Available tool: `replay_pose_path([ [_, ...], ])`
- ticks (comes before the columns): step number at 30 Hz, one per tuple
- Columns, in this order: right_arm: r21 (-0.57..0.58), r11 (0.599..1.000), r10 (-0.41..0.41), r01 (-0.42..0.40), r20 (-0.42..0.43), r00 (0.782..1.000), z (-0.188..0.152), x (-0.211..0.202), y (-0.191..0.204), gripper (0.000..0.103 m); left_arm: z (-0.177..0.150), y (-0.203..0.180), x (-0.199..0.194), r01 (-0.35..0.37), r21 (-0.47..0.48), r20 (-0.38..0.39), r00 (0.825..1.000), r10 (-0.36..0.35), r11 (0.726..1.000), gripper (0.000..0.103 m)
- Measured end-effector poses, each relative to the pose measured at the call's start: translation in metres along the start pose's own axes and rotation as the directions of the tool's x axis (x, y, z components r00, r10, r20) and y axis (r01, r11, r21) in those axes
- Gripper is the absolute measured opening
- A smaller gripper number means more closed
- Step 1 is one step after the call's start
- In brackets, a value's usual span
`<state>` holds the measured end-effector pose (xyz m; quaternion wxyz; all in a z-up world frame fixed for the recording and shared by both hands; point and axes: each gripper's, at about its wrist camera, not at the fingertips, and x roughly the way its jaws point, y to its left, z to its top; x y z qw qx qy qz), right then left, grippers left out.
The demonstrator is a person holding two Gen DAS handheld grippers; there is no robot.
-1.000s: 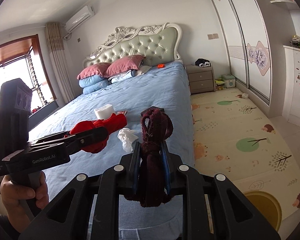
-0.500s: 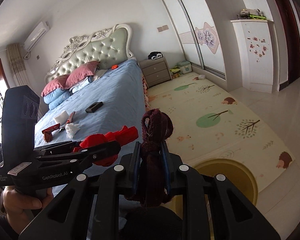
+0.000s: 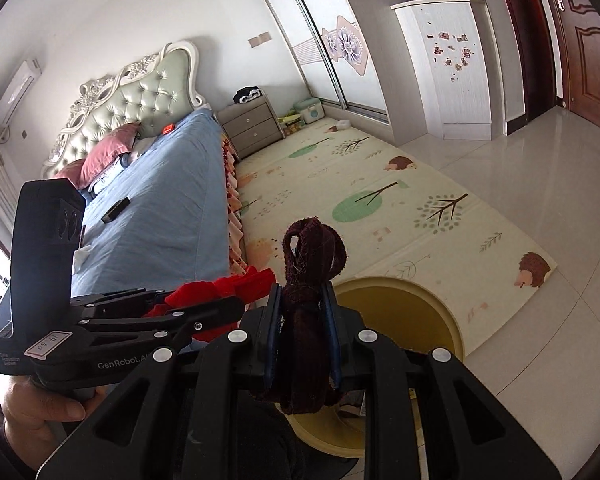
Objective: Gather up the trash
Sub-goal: 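Carry both socks over the yellow bin and open both grippers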
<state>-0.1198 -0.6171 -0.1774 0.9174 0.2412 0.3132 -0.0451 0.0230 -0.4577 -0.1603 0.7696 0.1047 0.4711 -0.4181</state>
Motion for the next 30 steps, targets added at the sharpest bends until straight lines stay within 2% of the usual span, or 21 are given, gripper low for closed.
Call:
replay_pose_path([
  [7, 0.013, 0.999, -0.035, 0.036, -0.035, 0.999, -0.001, 0.014, -0.011, 0.024, 0.002, 0.004, 0.023, 0.012, 0.001, -0.046, 0.999, -0.012, 1.0, 0.049],
  [8, 0.022, 0.999, -0.036, 0.037, -0.034, 0.999, -0.001, 0.014, -0.013, 0.028, 0.002, 0.006, 0.025, 0.007, -0.001, -0.05, 0.999, -0.007, 1.0, 0.062],
  [9, 0.034, 0.999, -0.033, 0.034, -0.031, 0.999, 0.0, 0.014, -0.016, 0.036, 0.003, 0.008, 0.027, -0.001, -0.004, -0.057, 0.998, 0.0, 1.0, 0.079],
  [10, 0.043, 0.999, -0.032, 0.033, -0.026, 0.999, 0.0, 0.014, -0.018, 0.043, 0.002, 0.01, 0.028, -0.008, -0.007, -0.058, 0.998, 0.008, 1.0, 0.082],
  [12, 0.053, 0.998, -0.041, 0.042, -0.02, 0.999, 0.0, 0.014, -0.02, 0.051, 0.002, 0.012, 0.031, -0.019, -0.004, -0.065, 0.998, 0.019, 1.0, 0.084],
  [22, 0.048, 0.996, -0.068, 0.07, -0.045, 0.997, 0.0, 0.018, -0.018, 0.052, 0.001, 0.011, 0.024, -0.007, 0.015, -0.063, 0.998, 0.008, 1.0, 0.086],
  [26, 0.048, 0.996, -0.074, 0.075, -0.03, 0.997, 0.004, 0.011, -0.016, 0.052, 0.003, 0.011, 0.011, -0.004, 0.011, -0.035, 0.999, 0.004, 1.0, 0.086],
  [30, 0.034, 0.998, -0.059, 0.059, 0.006, 0.998, 0.01, 0.0, -0.004, 0.053, 0.003, 0.012, -0.014, -0.025, 0.02, 0.029, 0.999, 0.025, 0.999, 0.086],
])
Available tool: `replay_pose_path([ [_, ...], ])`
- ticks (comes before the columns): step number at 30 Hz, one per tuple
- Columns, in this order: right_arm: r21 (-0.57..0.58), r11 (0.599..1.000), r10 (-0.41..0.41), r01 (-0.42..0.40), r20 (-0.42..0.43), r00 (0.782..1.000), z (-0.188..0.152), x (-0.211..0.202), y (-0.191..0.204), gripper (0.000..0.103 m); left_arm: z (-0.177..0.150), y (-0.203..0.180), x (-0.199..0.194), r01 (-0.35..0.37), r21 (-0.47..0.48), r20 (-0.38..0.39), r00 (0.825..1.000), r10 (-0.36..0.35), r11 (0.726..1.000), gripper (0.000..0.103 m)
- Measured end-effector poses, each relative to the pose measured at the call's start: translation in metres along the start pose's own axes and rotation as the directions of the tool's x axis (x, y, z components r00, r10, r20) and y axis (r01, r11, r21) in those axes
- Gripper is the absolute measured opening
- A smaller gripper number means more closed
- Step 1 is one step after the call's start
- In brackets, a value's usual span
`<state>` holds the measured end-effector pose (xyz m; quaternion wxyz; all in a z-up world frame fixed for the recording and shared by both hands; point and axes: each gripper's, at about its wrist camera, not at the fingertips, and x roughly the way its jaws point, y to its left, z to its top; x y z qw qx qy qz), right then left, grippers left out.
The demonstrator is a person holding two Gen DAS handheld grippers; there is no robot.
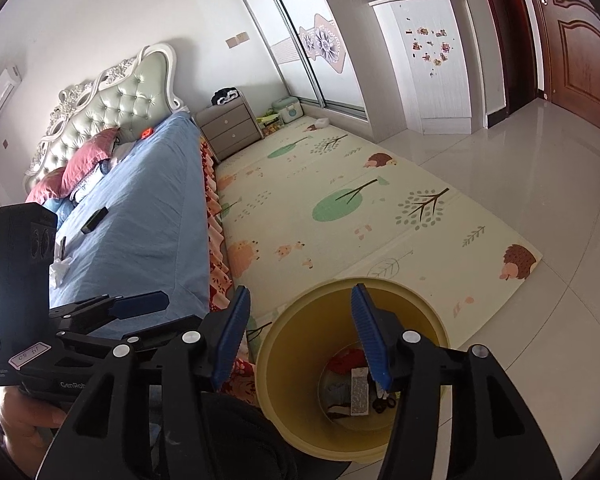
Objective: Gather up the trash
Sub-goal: 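Carry both socks over the yellow bin and open both grippers, then move the right gripper to the white tissue and grasp it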
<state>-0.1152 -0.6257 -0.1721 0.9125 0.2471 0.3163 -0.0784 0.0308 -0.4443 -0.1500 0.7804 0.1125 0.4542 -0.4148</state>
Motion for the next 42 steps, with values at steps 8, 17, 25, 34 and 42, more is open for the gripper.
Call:
replay_pose_path([
  [8, -0.09, 0.991, 0.101, -0.097, 0.052, 0.993, 0.013, -0.009, 0.054, 0.062, -0.009, 0.025, -0.077, -0.107, -0.048, 0.179, 0.977, 0.113, 0.993, 0.094],
  [17, -0.183, 0.946, 0.275, -0.268, 0.013, 0.961, 0.015, 0.004, 0.14, 0.079, -0.04, 0.091, -0.166, -0.277, -0.223, 0.3, 0.893, 0.336, 0.935, 0.099],
  [25, -0.332, 0.857, 0.394, -0.394, -0.07, 0.916, 0.007, 0.02, 0.24, 0.086, -0.078, 0.158, -0.23, -0.368, -0.387, 0.312, 0.811, 0.496, 0.845, 0.099],
  [34, -0.409, 0.785, 0.44, -0.465, -0.16, 0.884, -0.001, 0.047, 0.324, 0.086, -0.123, 0.225, -0.282, -0.425, -0.521, 0.276, 0.736, 0.618, 0.74, 0.099],
  [42, -0.465, 0.744, 0.422, -0.479, -0.229, 0.877, -0.007, 0.072, 0.37, 0.086, -0.138, 0.267, -0.293, -0.434, -0.576, 0.238, 0.722, 0.65, 0.693, 0.099],
])
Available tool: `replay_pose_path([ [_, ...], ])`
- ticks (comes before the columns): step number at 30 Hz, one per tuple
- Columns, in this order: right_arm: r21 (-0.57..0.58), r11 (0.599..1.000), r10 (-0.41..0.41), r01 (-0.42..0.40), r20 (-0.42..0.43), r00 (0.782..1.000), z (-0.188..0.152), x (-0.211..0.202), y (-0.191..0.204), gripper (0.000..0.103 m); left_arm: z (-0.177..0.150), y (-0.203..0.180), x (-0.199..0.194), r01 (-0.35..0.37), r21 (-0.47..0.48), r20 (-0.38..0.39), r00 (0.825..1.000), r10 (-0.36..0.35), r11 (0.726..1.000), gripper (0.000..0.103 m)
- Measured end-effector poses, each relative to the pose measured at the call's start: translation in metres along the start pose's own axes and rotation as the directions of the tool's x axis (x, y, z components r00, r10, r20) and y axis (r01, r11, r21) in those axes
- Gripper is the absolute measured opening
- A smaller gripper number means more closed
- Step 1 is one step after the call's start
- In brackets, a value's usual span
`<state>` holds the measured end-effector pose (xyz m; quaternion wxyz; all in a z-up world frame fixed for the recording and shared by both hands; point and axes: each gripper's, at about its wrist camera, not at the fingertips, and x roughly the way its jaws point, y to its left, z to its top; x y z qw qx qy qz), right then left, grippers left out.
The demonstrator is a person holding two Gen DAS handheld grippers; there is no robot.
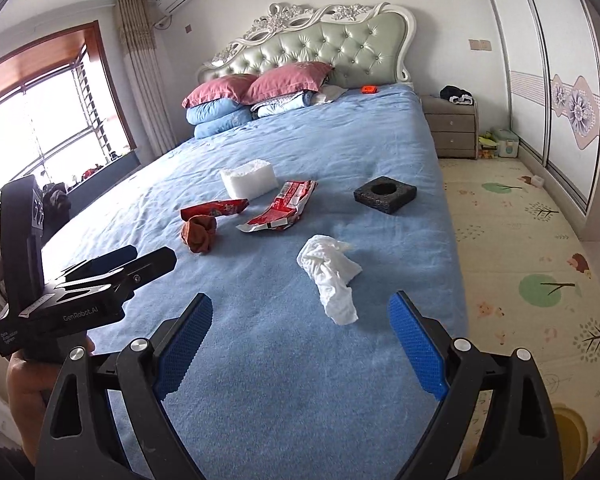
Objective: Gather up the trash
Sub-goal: 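Move the right gripper to the white tissue and grasp it, then grasp the brown sock with the left gripper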
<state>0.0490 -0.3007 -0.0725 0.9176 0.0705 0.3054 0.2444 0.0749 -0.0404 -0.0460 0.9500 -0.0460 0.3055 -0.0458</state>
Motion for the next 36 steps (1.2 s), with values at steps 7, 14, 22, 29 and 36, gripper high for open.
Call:
replay_pose_path([
  [7, -0.073, 0.997, -0.023, 0.016, -0.09, 0.996, 0.015, 0.044, 0.006, 0.086, 0.002, 0.03, 0.032, -0.019, -0.084, -0.052, 0.999, 0.015, 0.996, 0.099],
  [14, -0.132, 0.988, -0.104, 0.076, -0.219, 0.97, 0.027, 0.103, -0.003, 0.074, 0.005, 0.046, 0.053, -0.008, -0.17, -0.087, 0.996, -0.007, 0.985, 0.099],
  [22, -0.148, 0.989, -0.061, 0.018, -0.292, 0.955, 0.021, 0.125, -0.01, 0.021, 0.015, 0.057, 0.066, -0.048, -0.2, -0.098, 0.995, 0.029, 0.979, 0.099],
  [29, -0.135, 0.989, 0.031, -0.065, -0.237, 0.971, 0.023, 0.102, 0.003, 0.02, 0.029, 0.072, 0.085, -0.126, -0.283, -0.107, 0.989, 0.099, 0.951, 0.099],
  [36, -0.159, 0.981, 0.072, -0.108, -0.213, 0.974, 0.025, 0.087, 0.019, 0.021, 0.04, 0.081, 0.119, -0.162, -0.285, -0.171, 0.978, 0.117, 0.945, 0.091],
])
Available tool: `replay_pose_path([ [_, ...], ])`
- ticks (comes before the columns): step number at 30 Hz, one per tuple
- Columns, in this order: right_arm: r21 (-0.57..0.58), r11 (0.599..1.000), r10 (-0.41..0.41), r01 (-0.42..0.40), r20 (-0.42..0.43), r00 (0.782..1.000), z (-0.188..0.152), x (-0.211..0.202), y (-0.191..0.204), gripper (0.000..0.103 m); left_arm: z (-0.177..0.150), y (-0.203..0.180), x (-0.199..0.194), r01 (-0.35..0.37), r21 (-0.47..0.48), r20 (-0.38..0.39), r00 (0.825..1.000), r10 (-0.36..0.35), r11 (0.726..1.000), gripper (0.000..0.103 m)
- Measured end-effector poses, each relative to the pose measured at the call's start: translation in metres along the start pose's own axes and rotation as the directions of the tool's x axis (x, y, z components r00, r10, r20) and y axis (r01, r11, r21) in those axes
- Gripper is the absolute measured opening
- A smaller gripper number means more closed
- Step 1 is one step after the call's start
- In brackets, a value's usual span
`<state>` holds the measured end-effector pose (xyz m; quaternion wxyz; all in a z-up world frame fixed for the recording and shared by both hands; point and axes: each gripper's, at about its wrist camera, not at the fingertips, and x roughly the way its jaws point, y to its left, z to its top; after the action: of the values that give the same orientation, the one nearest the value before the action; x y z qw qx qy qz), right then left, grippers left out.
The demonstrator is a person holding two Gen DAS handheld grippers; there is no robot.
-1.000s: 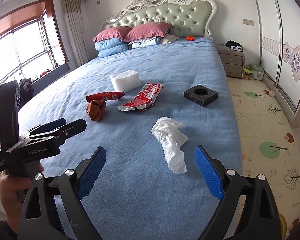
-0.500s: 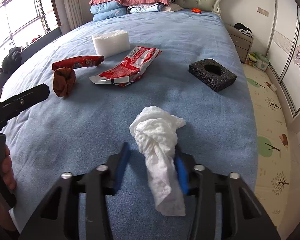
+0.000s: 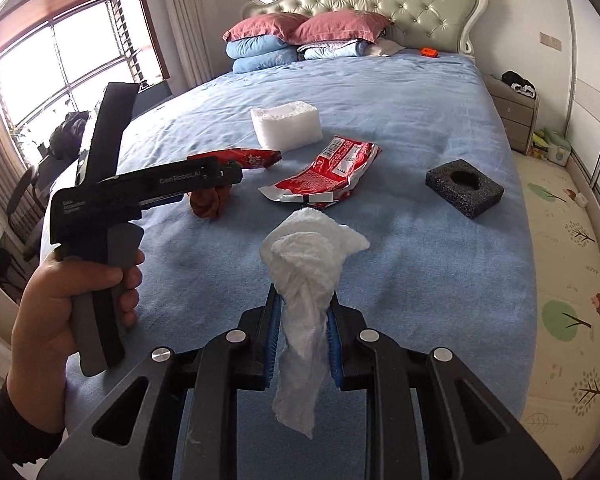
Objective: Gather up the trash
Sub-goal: 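Grasp the brown sock with the left gripper, then carry the tissue and brown sock over the yellow bin and open both grippers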
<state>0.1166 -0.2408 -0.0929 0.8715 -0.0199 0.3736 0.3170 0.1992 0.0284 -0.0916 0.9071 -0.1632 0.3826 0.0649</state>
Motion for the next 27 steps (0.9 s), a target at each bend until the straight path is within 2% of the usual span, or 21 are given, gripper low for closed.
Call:
replay_pose_path([
  [2, -0.009, 1.0, -0.02, 0.02, -0.001, 1.0, -0.003, -0.001, 0.001, 0.021, -0.001, 0.002, 0.004, -0.004, -0.011, -0.016, 1.0, 0.003, 1.0, 0.081],
  [3, -0.003, 1.0, -0.02, 0.02, -0.002, 1.0, -0.007, -0.002, 0.001, 0.021, -0.001, 0.004, 0.005, -0.002, -0.018, -0.016, 1.0, 0.002, 1.0, 0.072],
  [6, 0.02, 1.0, -0.003, 0.003, -0.001, 1.0, -0.012, -0.006, -0.002, 0.021, -0.003, 0.008, 0.003, 0.024, -0.037, -0.017, 1.0, -0.025, 0.999, 0.056],
  [9, 0.02, 1.0, 0.003, -0.003, 0.006, 1.0, -0.014, -0.012, 0.0, 0.021, -0.007, 0.007, -0.003, 0.037, -0.021, -0.011, 0.999, -0.037, 0.999, 0.048],
  [14, 0.022, 1.0, 0.004, -0.004, 0.023, 1.0, -0.015, -0.021, 0.005, 0.021, -0.024, 0.006, -0.027, 0.098, 0.02, -0.012, 0.995, -0.098, 0.995, 0.045],
  [18, 0.022, 1.0, 0.004, -0.004, 0.041, 0.999, -0.019, -0.031, 0.011, 0.021, -0.047, 0.001, -0.056, 0.171, 0.081, -0.016, 0.985, -0.17, 0.982, 0.045],
  [22, 0.025, 1.0, 0.0, -0.001, 0.055, 0.999, -0.029, -0.043, 0.018, 0.021, -0.071, -0.011, -0.084, 0.228, 0.162, -0.026, 0.974, -0.226, 0.96, 0.045],
  [27, 0.052, 0.998, -0.027, 0.023, 0.071, 0.997, -0.05, -0.063, 0.02, 0.021, -0.103, -0.035, -0.109, 0.314, 0.234, -0.073, 0.95, -0.305, 0.92, 0.045],
])
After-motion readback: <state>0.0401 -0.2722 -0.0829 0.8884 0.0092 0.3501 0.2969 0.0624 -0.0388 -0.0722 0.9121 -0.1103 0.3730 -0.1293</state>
